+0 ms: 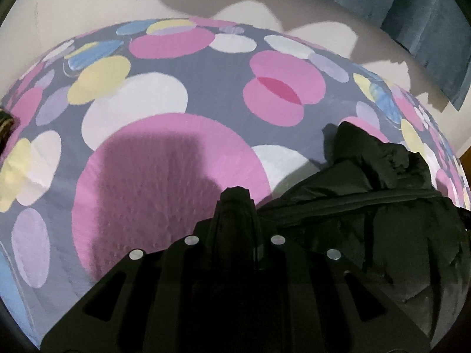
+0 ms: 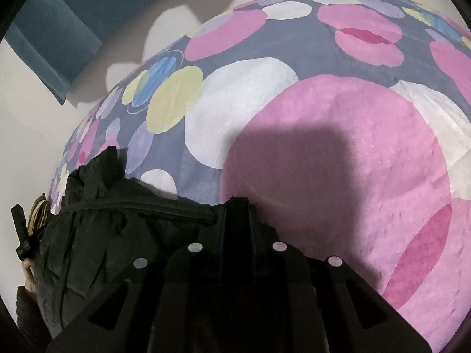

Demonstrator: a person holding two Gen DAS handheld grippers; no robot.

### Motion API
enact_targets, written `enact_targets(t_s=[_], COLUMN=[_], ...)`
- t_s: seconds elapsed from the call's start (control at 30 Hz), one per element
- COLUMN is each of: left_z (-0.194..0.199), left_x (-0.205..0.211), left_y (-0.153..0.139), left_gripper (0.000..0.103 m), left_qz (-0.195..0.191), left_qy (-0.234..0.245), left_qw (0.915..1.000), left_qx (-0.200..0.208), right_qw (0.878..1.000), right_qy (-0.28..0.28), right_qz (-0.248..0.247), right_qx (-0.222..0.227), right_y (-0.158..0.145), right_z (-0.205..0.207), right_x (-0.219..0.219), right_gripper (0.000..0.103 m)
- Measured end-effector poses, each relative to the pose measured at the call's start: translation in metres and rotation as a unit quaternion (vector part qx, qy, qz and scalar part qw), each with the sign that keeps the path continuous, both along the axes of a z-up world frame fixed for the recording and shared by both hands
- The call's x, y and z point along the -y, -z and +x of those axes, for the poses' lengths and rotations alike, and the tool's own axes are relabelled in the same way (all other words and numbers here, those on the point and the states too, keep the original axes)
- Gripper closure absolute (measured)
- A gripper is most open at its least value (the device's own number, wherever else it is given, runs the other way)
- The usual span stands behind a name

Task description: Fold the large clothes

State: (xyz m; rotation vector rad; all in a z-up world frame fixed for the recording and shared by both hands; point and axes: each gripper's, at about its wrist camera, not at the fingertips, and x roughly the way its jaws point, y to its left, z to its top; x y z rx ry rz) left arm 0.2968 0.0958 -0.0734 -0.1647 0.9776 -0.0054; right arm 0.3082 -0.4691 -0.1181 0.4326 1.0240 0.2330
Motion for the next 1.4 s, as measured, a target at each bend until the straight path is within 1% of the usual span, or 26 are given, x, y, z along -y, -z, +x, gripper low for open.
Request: enact_targets(t_s=[0.27,0.6,0.7,0.8,0.83,0.87,0.9,0.93,0.97,1.03,1.1,1.13,1.2,1.23,1.33,1.4], left_z=[0.007,0.006,0.006,0.004,0.003,0.000,-0.003,-0.008,-0.013,-0.030,-0.049,-0.066,-0.088,-0.106,-0.157,-0.184], left_x=[-0.005,-0.004,-0.005,-0.008,-0.010,-0.012,-0.015,-0.020,-0.025,-0.035,-0.043,-0.047,-0.050,-0.051,-0.058,-0.065], left_y=[0.012,0.012,0.012,0.009,0.008,0.005,0.003,-0.001,-0.004,-0.014,-0.022,-0.026,-0.031,-0.033,-0.036,-0.035], left_gripper=[0.089,0.088,0.085,0.079,0.074,0.071,0.065,0.061,0.058,0.046,0.043,0.042,0.038,0.036,0.033,0.032], left_qz=[-0.007,-0.006,-0.008,-0.016,-0.020,-0.024,-0.030,-0.044,-0.056,-0.091,-0.115,-0.124,-0.127,-0.130,-0.145,-0.164], left_qy=[-0.010,-0.010,-0.013,-0.022,-0.025,-0.033,-0.039,-0.048,-0.055,-0.072,-0.086,-0.094,-0.100,-0.104,-0.121,-0.136], left_qw=[0.9998,0.9998,0.9998,0.9995,0.9994,0.9991,0.9988,0.9979,0.9969,0.9928,0.9884,0.9858,0.9841,0.9828,0.9776,0.9720], left_qx=[-0.015,-0.014,-0.015,-0.013,-0.011,-0.007,-0.003,0.003,0.010,0.032,0.050,0.063,0.073,0.081,0.093,0.099], right_qw=[1.000,1.000,0.999,0.999,0.998,0.998,0.997,0.996,0.996,0.993,0.989,0.987,0.983,0.981,0.976,0.972], right_qy=[0.004,0.010,0.014,0.028,0.035,0.043,0.053,0.066,0.075,0.093,0.111,0.117,0.130,0.132,0.134,0.135], right_qz=[0.021,0.015,0.024,0.043,0.046,0.047,0.045,0.041,0.040,0.046,0.067,0.074,0.089,0.099,0.136,0.163], right_qx=[0.002,0.014,0.017,0.019,0.020,0.023,0.027,0.034,0.041,0.059,0.075,0.081,0.096,0.102,0.106,0.100], right_y=[0.003,0.001,0.001,-0.001,-0.002,-0.004,-0.007,-0.013,-0.017,-0.026,-0.035,-0.037,-0.043,-0.044,-0.041,-0.035], right_z=[0.002,0.000,-0.002,-0.006,-0.008,-0.011,-0.016,-0.024,-0.031,-0.051,-0.077,-0.086,-0.111,-0.127,-0.165,-0.189], right_x=[0.004,0.002,0.004,0.010,0.012,0.014,0.018,0.022,0.026,0.036,0.046,0.047,0.050,0.050,0.051,0.052], right_gripper=[0.090,0.090,0.090,0.083,0.079,0.070,0.064,0.054,0.047,0.046,0.040,0.038,0.035,0.033,0.032,0.032])
